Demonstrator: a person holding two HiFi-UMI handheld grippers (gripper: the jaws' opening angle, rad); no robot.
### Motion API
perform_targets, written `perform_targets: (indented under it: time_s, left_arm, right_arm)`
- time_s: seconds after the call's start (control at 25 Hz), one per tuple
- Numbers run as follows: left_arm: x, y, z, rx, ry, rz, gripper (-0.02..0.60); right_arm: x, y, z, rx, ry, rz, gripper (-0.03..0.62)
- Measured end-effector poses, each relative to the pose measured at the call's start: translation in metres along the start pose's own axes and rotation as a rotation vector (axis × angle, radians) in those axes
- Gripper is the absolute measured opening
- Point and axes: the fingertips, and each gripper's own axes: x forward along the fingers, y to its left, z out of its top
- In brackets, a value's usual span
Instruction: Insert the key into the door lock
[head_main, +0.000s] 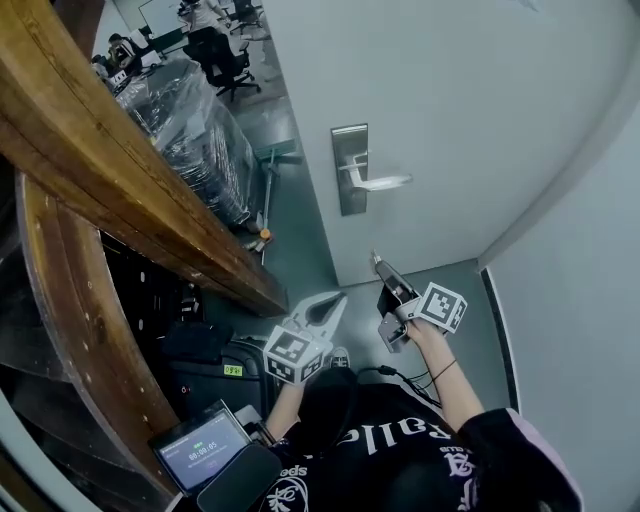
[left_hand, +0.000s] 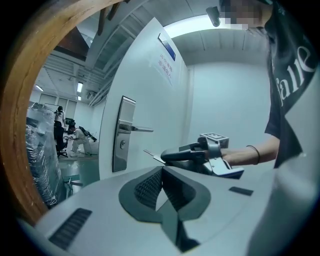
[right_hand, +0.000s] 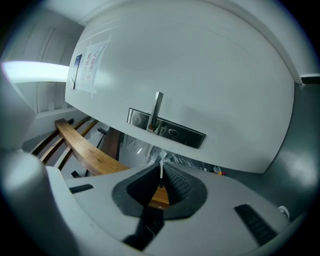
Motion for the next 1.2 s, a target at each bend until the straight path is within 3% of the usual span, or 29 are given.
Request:
perform_targets:
  time_s: [0.24,0.44,1.2]
  left_arm:
    - [0.004,0.024,0.001,-0.009,-0.011,-0.020,0.005]
    - [0.002,0.024,-0.005,-0.006,-0.008,-0.041,0.005]
    - [-0.004,0.037,-0.016,-0.031,-0.015,-0.024,0.005]
  right_arm:
    - [0.062,-0.011,0.032,0.011,-0.039,0.035,0.035]
    - [0.091,-0.016,0.051,0.096,-0.087,0.045,0.035]
    - [0.124,-0.028,0.060,0.158,-0.062,0.065,0.035]
